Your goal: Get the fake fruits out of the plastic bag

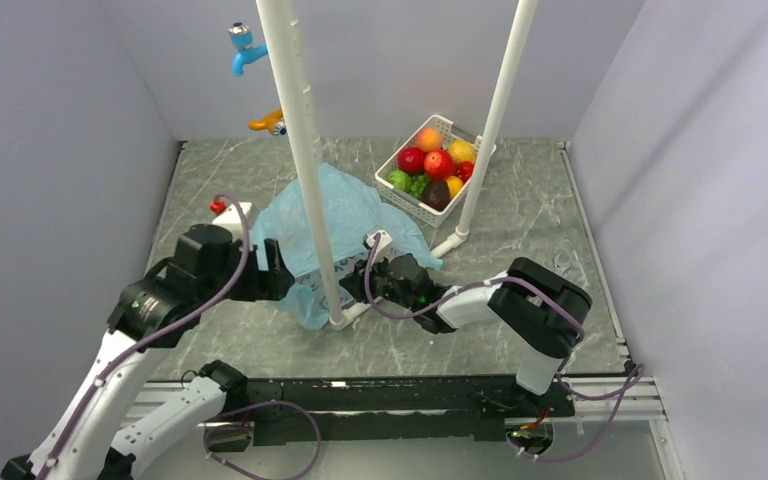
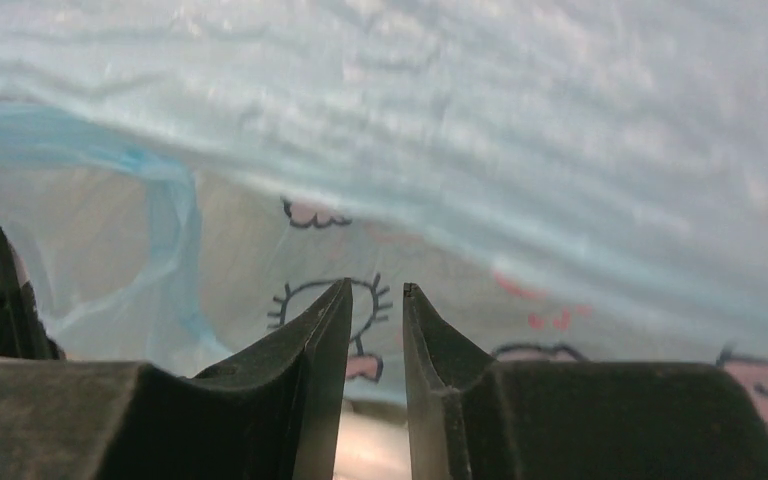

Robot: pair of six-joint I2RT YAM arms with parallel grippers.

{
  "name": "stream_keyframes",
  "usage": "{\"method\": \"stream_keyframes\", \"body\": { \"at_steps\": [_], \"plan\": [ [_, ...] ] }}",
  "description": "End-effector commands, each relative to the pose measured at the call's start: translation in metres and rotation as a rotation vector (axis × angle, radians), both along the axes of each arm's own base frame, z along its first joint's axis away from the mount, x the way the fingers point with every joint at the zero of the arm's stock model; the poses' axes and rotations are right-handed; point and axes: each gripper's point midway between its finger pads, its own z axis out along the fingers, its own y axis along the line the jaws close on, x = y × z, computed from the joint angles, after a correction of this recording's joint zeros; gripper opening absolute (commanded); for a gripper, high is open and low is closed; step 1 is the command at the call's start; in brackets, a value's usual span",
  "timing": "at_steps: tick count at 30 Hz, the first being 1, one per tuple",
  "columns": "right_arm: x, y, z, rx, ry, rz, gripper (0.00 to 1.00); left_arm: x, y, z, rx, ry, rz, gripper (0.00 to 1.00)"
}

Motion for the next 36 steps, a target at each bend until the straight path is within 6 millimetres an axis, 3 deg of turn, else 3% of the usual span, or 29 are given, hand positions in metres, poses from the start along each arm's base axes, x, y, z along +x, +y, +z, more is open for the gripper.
{"method": "stream_keyframes", "body": {
  "at_steps": [1,5,8,14,17,20,26,36],
  "plan": [
    [0.021,0.026,0.038,0.101,-0.125,-0.011,0.28,0.006,0.017,0.019,0.006,-0.040,0.083,0.86],
    [0.027,0.035,0.036,0.095,-0.137,-0.008,0.29,0.036,0.060,0.016,0.091,-0.063,0.274,0.86],
    [0.030,0.040,0.034,0.084,-0.144,-0.001,0.30,0.074,0.083,-0.002,0.021,-0.014,0.346,0.76],
    [0.034,0.048,0.037,0.077,-0.155,0.011,0.32,0.147,0.082,-0.050,-0.114,0.095,0.292,0.49],
    [0.036,0.052,0.034,0.070,-0.160,0.020,0.34,0.171,0.080,-0.085,-0.131,0.197,0.277,0.43],
    [0.037,0.054,0.030,0.062,-0.158,0.025,0.36,0.190,0.085,-0.107,-0.107,0.251,0.284,0.39],
    [0.039,0.057,0.020,0.042,-0.152,0.032,0.37,0.209,0.081,-0.142,-0.092,0.313,0.261,0.35],
    [0.050,0.067,-0.001,-0.013,-0.150,0.031,0.45,0.213,0.067,-0.181,-0.071,0.388,0.207,0.36]
  ]
}}
